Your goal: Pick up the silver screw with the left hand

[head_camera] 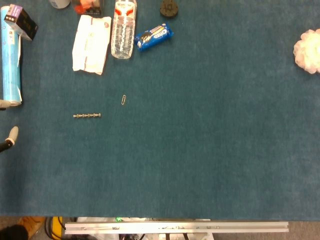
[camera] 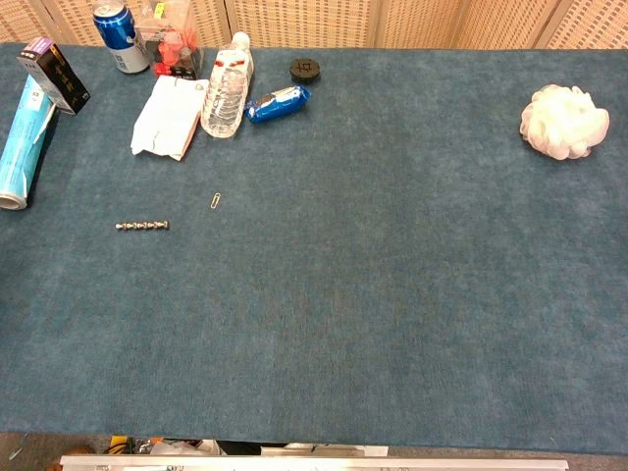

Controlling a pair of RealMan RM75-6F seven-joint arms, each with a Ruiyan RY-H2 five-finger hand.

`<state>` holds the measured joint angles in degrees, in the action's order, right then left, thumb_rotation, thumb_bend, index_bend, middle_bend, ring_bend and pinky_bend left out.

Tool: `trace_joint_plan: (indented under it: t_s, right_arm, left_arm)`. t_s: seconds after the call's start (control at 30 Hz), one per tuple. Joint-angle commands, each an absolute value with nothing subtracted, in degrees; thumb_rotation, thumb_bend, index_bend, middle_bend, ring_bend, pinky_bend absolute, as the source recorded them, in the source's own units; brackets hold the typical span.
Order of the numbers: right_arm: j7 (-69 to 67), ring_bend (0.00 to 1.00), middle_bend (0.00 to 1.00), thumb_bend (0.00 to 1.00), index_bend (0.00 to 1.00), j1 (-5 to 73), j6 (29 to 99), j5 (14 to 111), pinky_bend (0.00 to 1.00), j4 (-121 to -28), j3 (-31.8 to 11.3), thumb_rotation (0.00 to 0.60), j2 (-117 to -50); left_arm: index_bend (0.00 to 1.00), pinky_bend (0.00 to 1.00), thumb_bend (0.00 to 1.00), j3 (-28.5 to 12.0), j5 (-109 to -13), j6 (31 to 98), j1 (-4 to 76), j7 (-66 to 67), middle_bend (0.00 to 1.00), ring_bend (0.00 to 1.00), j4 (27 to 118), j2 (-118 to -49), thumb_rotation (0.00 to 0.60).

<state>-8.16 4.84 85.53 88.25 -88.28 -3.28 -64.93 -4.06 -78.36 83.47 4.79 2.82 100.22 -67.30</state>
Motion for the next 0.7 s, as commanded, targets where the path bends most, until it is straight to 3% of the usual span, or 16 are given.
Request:
trace_joint_plan:
  t_s: [0.03,0.43,0.57,0.7]
  right_arm:
    - [-7.7,0.41,0.45,0.34,0.49,5.1,84.3,87.9,0.46,-88.9,-2.9,0.600,-64.3]
    - [-8.6,0.41,0.45,0.34,0.49,5.6,88.9,90.1,0.46,-88.0,-5.3,0.600,-64.7]
    - [-8.1,0.41,0.44,0.33,0.49,6.1,89.1,90.2,0.46,-88.5,-5.9,0.600,-64.2]
    - [-7.4,0.41,0.44,0.33,0.49,6.7,88.7,90.1,0.46,-89.2,-6.4,0.600,-63.6]
  left_arm:
    - [0.32,0.36,0.28,-4.1,-78.5,83.6,4.8,2.6,0.38,0.33,99.9,-67.5,0.600]
    - [0.34,0.36,0.28,-3.5,-80.5,79.3,7.3,2.4,0.38,0.36,99.1,-65.8,0.600]
    - [0.39,0.40,0.27,-3.8,-80.9,75.8,10.0,3.8,0.51,0.47,97.7,-66.2,0.600]
    - [0.43,0.54,0.24,-4.3,-80.4,71.5,13.0,4.4,0.62,0.57,95.8,-68.1,0.600]
